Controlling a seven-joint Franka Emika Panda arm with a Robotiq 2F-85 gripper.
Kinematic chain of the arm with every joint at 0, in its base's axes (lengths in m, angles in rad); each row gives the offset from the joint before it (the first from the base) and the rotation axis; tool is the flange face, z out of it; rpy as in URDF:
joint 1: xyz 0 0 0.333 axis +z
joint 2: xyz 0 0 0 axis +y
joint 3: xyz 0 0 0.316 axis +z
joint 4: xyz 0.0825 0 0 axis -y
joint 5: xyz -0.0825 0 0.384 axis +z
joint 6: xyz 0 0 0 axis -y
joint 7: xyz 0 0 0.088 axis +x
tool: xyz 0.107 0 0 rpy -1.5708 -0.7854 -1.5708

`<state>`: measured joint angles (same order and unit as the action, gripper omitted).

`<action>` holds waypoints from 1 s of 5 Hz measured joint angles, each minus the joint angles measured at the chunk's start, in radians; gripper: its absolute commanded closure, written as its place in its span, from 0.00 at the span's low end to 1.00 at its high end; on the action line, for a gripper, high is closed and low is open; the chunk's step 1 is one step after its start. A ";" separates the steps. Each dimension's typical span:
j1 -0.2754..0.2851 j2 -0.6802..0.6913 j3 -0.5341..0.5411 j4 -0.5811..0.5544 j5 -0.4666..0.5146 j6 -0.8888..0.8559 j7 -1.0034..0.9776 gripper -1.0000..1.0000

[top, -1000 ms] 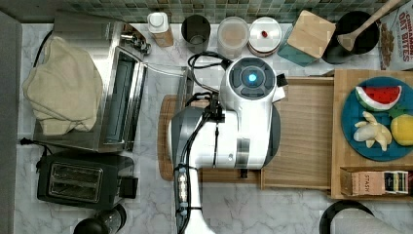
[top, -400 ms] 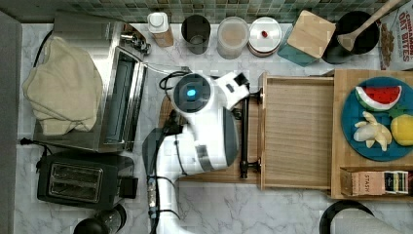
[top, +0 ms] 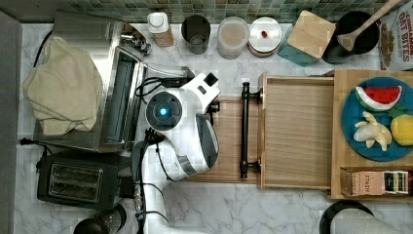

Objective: Close the drawer.

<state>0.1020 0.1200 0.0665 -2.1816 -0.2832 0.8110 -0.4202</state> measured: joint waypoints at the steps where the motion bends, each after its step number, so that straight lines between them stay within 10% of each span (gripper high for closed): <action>1: -0.014 0.020 -0.002 -0.047 0.007 0.045 0.000 1.00; 5: -0.046 0.044 -0.105 -0.277 -0.131 0.185 0.062 1.00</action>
<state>0.0564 0.1638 -0.0385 -2.4590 -0.4146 0.9956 -0.3579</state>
